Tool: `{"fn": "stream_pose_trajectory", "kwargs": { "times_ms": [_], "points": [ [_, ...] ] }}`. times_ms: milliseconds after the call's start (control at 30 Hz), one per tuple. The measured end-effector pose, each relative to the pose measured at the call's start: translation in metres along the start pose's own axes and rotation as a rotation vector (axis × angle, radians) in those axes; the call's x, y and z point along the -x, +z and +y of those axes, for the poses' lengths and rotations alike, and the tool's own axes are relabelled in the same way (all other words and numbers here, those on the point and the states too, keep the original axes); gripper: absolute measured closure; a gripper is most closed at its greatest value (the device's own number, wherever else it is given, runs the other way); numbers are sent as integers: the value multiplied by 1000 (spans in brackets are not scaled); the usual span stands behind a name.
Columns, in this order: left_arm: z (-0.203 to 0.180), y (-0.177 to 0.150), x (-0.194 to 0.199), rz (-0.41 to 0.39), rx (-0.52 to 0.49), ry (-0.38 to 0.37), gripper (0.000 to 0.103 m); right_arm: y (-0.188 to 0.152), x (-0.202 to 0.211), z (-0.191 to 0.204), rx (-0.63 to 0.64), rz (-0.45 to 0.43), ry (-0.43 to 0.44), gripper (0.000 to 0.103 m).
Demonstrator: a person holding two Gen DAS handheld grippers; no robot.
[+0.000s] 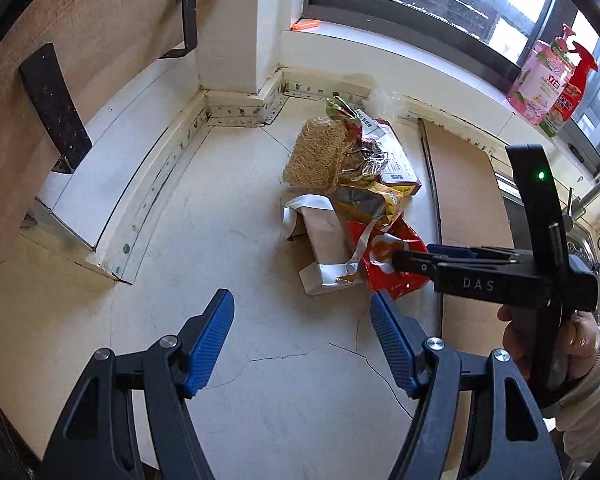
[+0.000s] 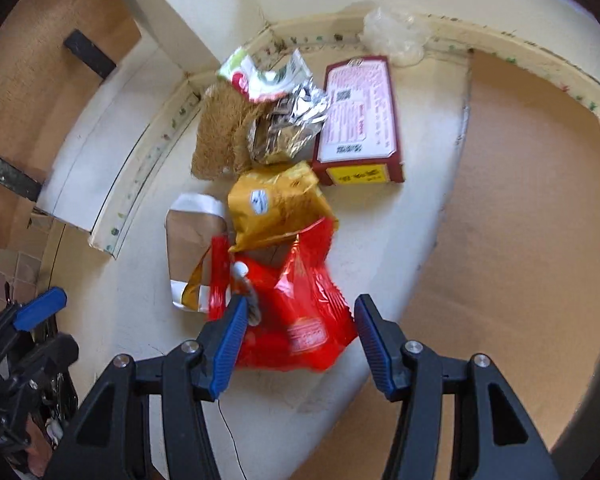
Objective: Collect trash
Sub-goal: 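Grasp the red snack bag with the right tool while the left grasps the paper cup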
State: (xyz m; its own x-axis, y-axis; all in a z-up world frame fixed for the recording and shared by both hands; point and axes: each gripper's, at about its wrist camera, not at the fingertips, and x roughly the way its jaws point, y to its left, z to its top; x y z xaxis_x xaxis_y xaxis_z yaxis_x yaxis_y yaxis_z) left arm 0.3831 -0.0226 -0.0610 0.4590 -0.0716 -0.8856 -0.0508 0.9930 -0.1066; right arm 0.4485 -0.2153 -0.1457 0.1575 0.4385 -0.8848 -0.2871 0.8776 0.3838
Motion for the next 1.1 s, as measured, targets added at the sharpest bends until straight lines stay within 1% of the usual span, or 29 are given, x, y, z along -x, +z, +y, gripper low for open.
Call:
{"fn": "stream_pose_trajectory", "kwargs": {
  "times_ms": [100, 133, 200, 233, 267, 300, 367, 467, 567, 733, 800, 833, 867, 900, 967, 1100],
  "points": [
    [4, 6, -5, 6, 25, -4, 34, -3, -9, 3, 26, 10, 3, 47],
    [5, 9, -7, 9, 31, -7, 34, -3, -9, 5, 40, 1, 4, 48],
    [5, 15, -14, 14, 38, -9, 34, -4, -11, 6, 51, 5, 20, 60],
    [4, 17, -17, 17, 38, -11, 34, -3, -11, 6, 53, 5, 27, 68],
    [2, 19, -21, 22, 38, -15, 34, -4, -10, 7, 55, -2, 31, 81],
    [1, 22, -25, 26, 38, -16, 34, -4, -8, 6, 55, -4, 44, 88],
    [-3, 26, -34, 37, 32, -21, 34, -5, -1, 3, 35, -9, 87, 93],
    [-7, 33, -46, 48, 27, -29, 34, -6, 18, -2, 34, -63, 68, 96],
    [-6, 41, -64, 72, 46, -32, 34, -5, 31, -11, 17, -94, 51, 97],
    [3, 49, -99, 138, 118, -60, 34, -6, 34, -26, -18, -99, 45, 97],
    [3, 50, -110, 153, 129, -65, 34, -9, 33, -29, -30, -95, 50, 97],
    [2, 50, -113, 157, 131, -65, 35, -11, 33, -31, -35, -91, 54, 97],
    [1, 50, -116, 158, 133, -68, 40, -13, 33, -32, -40, -89, 59, 97],
    [-1, 50, -118, 163, 136, -78, 47, -15, 33, -32, -42, -87, 63, 97],
    [-3, 48, -122, 163, 141, -91, 50, -18, 34, -31, -46, -86, 69, 97],
    [-9, 42, -118, 126, 122, -84, 51, -27, 38, -28, -57, -91, 78, 97]
  ]
}}
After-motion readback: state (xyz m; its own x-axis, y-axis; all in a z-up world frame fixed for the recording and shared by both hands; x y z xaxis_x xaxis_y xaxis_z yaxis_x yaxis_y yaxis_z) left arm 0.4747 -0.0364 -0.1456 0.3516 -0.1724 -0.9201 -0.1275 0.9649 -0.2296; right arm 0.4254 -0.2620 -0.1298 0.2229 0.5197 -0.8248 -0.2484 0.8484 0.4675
